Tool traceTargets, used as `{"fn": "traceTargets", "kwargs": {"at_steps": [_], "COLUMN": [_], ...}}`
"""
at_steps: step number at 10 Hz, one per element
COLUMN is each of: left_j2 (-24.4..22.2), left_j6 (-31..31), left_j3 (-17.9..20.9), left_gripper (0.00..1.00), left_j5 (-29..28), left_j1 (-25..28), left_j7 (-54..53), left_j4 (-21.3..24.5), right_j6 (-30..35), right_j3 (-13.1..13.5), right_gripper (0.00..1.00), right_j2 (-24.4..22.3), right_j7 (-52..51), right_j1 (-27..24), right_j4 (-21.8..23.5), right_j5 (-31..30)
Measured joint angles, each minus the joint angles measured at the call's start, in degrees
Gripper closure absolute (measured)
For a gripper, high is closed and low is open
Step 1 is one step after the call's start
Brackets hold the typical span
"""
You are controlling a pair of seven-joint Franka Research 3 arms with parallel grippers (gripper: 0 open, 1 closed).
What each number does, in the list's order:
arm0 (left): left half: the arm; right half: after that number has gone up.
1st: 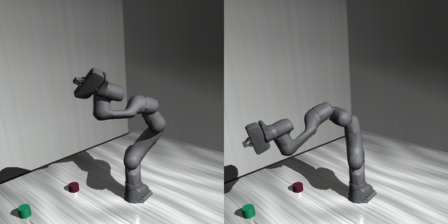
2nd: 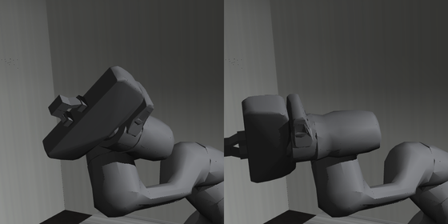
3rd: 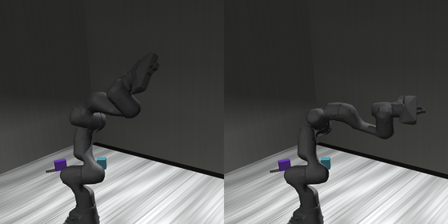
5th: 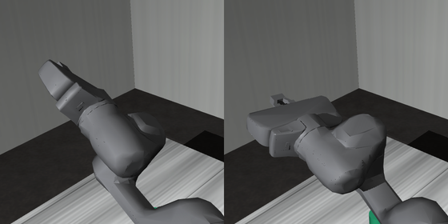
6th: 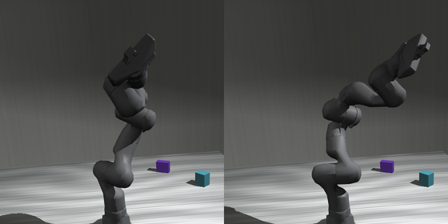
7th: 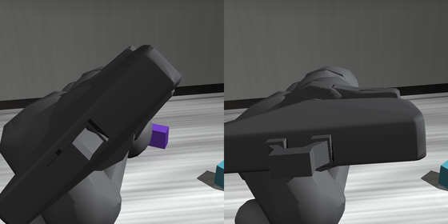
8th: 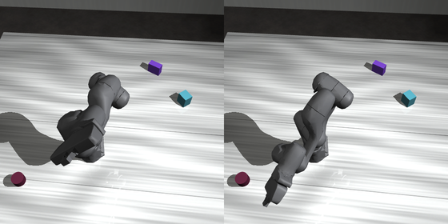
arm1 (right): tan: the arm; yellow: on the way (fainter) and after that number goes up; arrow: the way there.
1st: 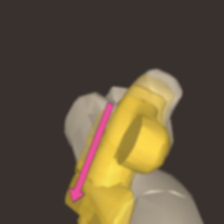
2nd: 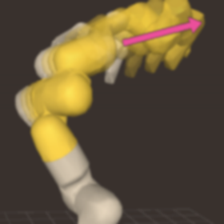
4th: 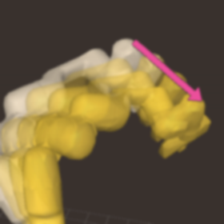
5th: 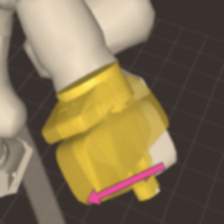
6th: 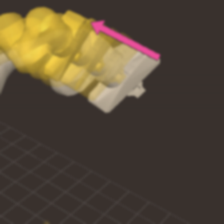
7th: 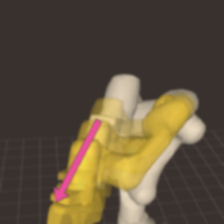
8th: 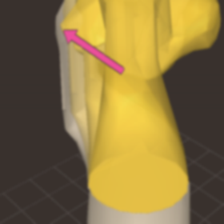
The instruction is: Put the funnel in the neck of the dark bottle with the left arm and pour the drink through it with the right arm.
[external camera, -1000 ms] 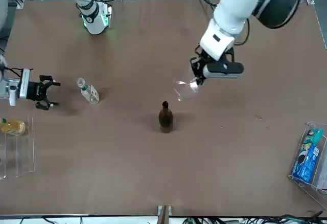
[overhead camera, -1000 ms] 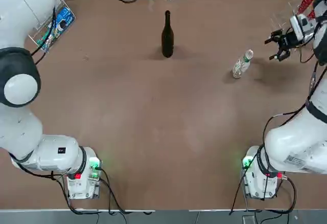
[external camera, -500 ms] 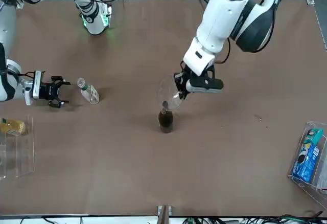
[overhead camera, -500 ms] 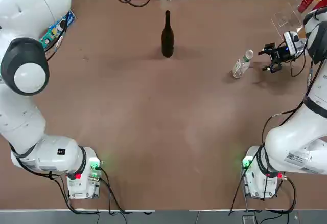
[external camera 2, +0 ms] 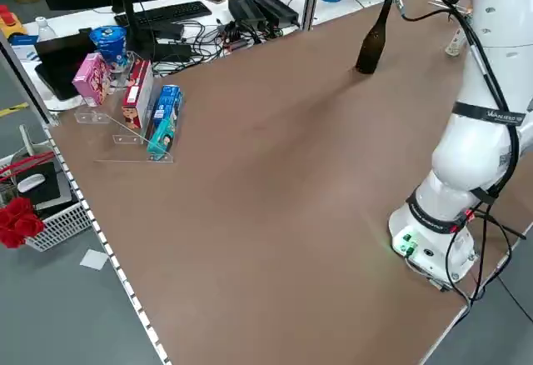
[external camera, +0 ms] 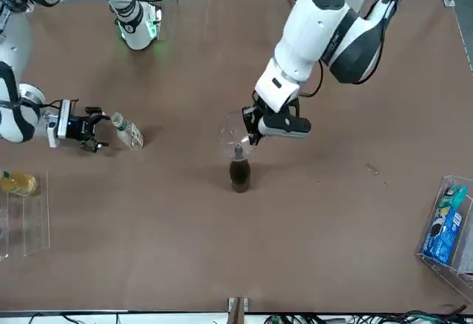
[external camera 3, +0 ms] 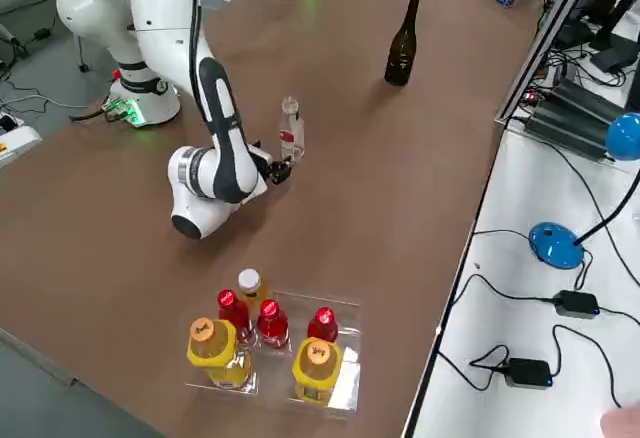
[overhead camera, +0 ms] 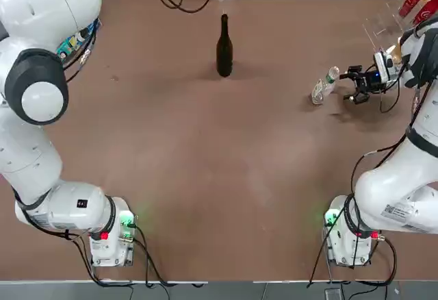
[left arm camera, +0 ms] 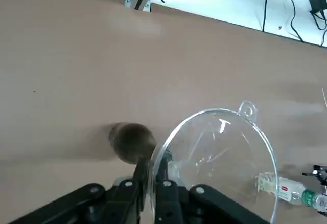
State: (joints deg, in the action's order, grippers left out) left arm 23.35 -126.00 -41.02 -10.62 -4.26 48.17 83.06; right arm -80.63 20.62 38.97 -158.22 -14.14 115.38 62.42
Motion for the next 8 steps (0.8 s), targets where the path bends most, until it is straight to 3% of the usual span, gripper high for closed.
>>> {"fn": "traceTargets", "kwargs": {"at_steps": [3, 8], "left_j2": [0.9, 2.42], "left_j6": [0.0, -1.89], "left_j3": [0.01, 0.01], "left_gripper": [0.9, 0.9], "left_j5": [-1.94, -2.04], "left_j1": [0.06, 0.07], "left_j7": [0.02, 0.02], "left_j4": [0.0, 0.0], "right_j6": [0.0, -0.31], "right_j3": [-0.32, -3.18], "right_gripper": [0.0, 0.0], "right_j2": [0.6, 1.97], "right_j7": [-0.78, -1.55], "right_j1": [0.9, 1.96], "right_j4": [1.74, 2.2], "right_j5": [2.16, 6.28]}}
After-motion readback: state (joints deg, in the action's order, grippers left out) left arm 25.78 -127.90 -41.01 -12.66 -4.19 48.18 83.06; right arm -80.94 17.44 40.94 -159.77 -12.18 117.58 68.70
